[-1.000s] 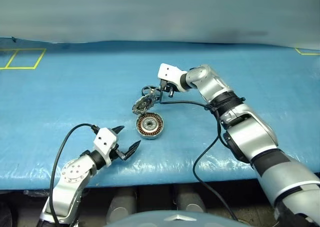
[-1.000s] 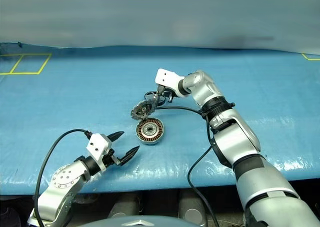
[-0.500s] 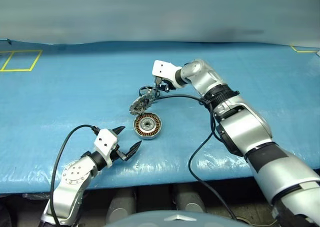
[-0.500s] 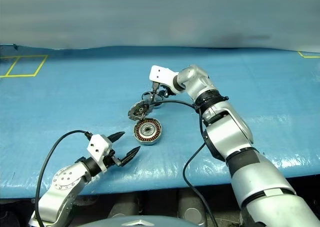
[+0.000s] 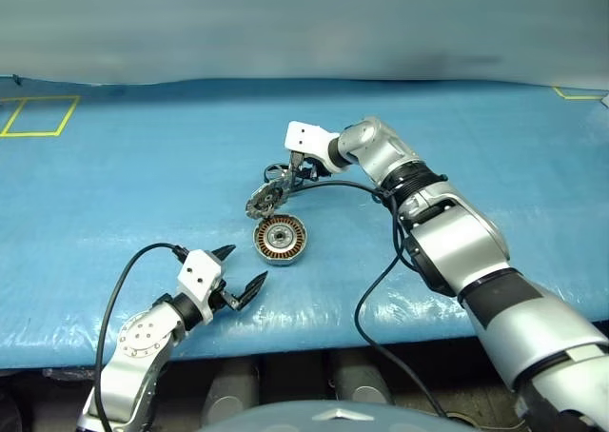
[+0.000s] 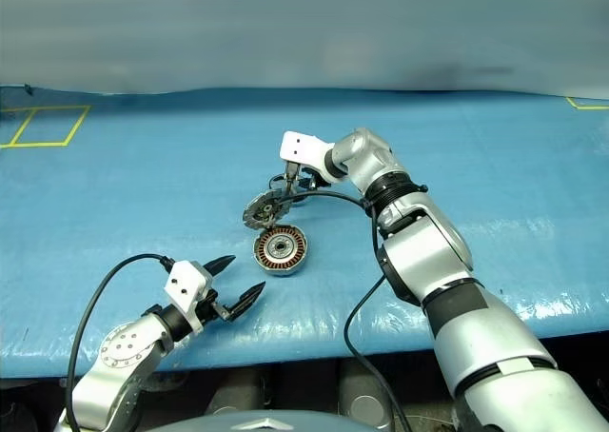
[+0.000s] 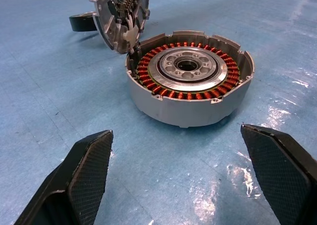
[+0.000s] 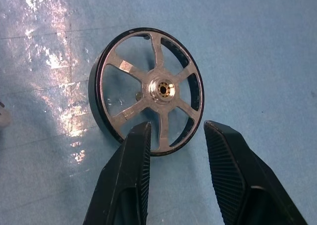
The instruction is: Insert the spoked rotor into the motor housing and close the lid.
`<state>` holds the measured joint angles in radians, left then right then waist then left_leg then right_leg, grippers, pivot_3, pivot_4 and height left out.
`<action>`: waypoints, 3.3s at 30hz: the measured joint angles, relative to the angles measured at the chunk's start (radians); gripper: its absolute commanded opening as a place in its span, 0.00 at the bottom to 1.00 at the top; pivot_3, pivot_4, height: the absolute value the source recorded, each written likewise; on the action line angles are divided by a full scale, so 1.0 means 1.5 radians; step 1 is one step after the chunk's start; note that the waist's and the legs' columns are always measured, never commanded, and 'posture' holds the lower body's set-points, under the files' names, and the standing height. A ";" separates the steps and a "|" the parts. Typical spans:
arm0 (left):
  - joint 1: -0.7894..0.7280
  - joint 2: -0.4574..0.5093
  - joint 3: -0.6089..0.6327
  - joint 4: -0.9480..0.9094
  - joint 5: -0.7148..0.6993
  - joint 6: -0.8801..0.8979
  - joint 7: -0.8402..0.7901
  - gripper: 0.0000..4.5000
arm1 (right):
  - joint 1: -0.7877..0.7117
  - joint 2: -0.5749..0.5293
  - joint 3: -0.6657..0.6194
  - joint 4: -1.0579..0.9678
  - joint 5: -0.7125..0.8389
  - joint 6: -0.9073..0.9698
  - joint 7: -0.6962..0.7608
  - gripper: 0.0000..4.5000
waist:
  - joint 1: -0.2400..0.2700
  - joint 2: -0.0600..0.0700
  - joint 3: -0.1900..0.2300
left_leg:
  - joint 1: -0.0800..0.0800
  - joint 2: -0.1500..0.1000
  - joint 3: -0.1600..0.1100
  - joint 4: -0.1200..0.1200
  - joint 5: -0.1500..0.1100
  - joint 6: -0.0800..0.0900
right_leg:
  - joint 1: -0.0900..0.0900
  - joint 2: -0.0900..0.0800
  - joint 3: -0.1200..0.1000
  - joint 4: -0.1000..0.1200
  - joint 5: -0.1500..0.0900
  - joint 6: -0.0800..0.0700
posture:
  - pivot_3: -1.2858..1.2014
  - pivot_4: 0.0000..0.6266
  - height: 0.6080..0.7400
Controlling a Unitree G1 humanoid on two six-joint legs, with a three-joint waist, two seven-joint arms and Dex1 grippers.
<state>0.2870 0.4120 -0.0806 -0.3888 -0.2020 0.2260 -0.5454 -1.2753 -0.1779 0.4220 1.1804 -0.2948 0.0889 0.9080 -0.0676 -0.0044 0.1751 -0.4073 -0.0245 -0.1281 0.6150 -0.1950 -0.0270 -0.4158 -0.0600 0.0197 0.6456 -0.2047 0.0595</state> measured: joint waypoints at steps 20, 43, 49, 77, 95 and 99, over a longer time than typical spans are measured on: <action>0.010 -0.007 0.000 0.000 0.002 -0.008 0.009 1.00 | 0.003 0.013 -0.055 0.045 0.003 0.004 -0.041 0.40 | 0.000 0.000 0.000 | 0.001 0.000 0.000 0.000 0.000 0.000 | 0.000 0.000 0.000 0.001 0.000 0.000 | 0.52 0.24 1.00; 0.009 -0.007 0.000 -0.003 0.002 -0.007 0.010 1.00 | 0.053 0.020 -0.113 0.046 0.030 0.015 -0.066 0.04 | -0.001 0.000 0.000 | 0.002 0.000 0.001 0.000 0.000 0.000 | 0.002 0.000 0.001 0.001 0.000 0.000 | 0.52 0.24 1.00; 0.008 -0.007 0.000 -0.003 0.002 -0.007 0.011 1.00 | 0.059 0.021 -0.114 0.045 0.030 0.015 -0.066 0.01 | -0.001 0.000 0.000 | 0.002 0.000 0.001 0.000 0.000 0.000 | 0.002 0.000 0.001 0.001 0.000 0.000 | 0.52 0.24 1.00; 0.005 -0.007 -0.003 -0.003 0.002 -0.007 0.010 1.00 | 0.075 0.031 -0.130 0.042 0.033 0.015 -0.060 0.35 | -0.001 0.000 0.000 | 0.004 0.000 0.001 0.000 0.000 0.000 | 0.003 0.000 0.002 0.002 0.000 0.000 | 0.52 0.24 1.00; 0.008 -0.007 -0.004 -0.003 0.002 -0.007 0.014 1.00 | 0.083 0.035 -0.132 0.042 0.047 0.015 -0.071 0.01 | -0.001 0.000 0.000 | 0.004 0.000 0.002 0.000 0.000 0.000 | 0.003 0.000 0.002 0.002 0.000 0.000 | 0.52 0.24 1.00; 0.005 -0.007 -0.005 -0.003 0.002 -0.007 0.013 1.00 | 0.085 0.035 -0.141 0.042 0.054 0.017 -0.077 0.01 | -0.001 0.000 0.000 | 0.004 0.000 0.002 0.000 0.000 0.000 | 0.003 0.000 0.002 0.002 0.000 0.000 | 0.52 0.24 1.00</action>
<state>0.2951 0.4011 -0.0878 -0.3935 -0.1991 0.2158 -0.5254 -1.1476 -0.1253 0.2104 1.2434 -0.2133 0.1146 0.7917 -0.0691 -0.0041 0.1750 -0.4009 -0.0242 -0.1258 0.6150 -0.1948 -0.0271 -0.4117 -0.0593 0.0226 0.6487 -0.2052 0.0592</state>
